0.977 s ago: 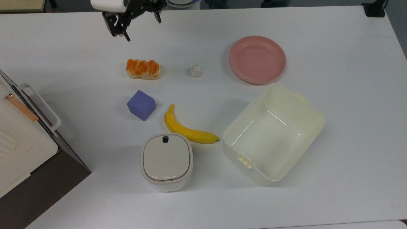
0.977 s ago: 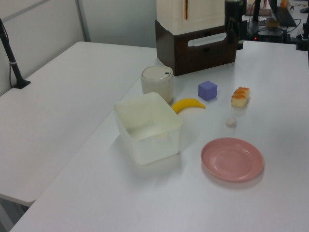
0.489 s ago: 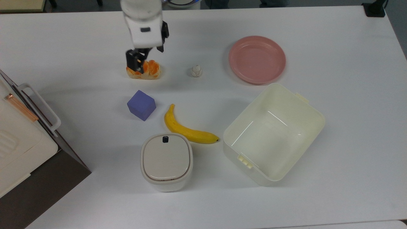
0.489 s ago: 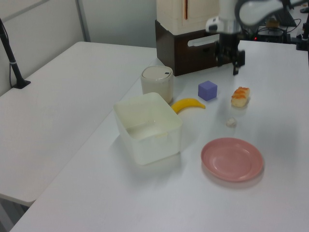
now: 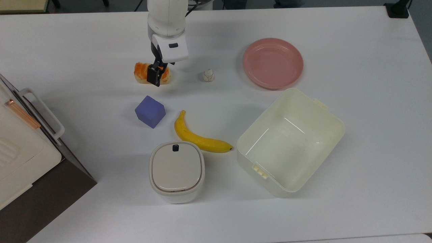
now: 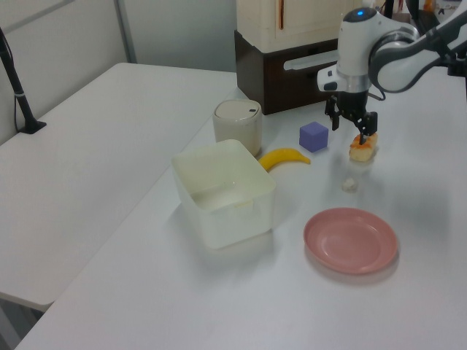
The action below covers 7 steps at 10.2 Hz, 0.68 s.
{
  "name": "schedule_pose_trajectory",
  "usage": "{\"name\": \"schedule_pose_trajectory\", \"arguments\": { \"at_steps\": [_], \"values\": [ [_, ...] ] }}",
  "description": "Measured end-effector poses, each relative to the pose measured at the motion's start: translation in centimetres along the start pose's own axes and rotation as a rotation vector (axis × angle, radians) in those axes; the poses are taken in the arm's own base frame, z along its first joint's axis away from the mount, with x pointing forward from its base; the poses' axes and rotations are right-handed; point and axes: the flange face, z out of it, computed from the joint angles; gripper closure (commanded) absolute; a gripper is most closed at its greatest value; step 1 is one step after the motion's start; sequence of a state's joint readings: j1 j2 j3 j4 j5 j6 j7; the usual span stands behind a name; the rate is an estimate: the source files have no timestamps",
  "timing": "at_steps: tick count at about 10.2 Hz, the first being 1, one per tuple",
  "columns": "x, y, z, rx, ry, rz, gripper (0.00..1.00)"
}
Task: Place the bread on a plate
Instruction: 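Close the gripper on the bread roll and lift it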
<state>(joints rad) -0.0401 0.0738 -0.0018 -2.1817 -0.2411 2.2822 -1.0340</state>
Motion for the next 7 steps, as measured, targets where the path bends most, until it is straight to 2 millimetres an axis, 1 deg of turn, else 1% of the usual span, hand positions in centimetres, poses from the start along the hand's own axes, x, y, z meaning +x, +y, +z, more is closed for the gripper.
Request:
{"name": "schedule_pose_trajectory", "arguments": {
  "at_steps": [1,2,3,4,5,6,7],
  "values": [
    [-0.8,-0.2,1.0,-0.006,-0.02,-0.031,0.0],
    [-2.2,-0.2,2.1,0.001,-0.037,-0.056,0.01],
    [-3.4,0.0,2.9,0.009,-0.052,-0.08,0.06],
    [-3.6,0.0,3.7,0.019,-0.066,-0.099,0.18],
    [-3.4,-0.2,4.8,0.03,-0.089,-0.124,0.25],
    [-3.3,-0.3,5.7,0.043,-0.1,-0.136,0.28],
    [-3.2,-0.4,6.3,0.052,-0.104,-0.139,0.35]
  ]
}}
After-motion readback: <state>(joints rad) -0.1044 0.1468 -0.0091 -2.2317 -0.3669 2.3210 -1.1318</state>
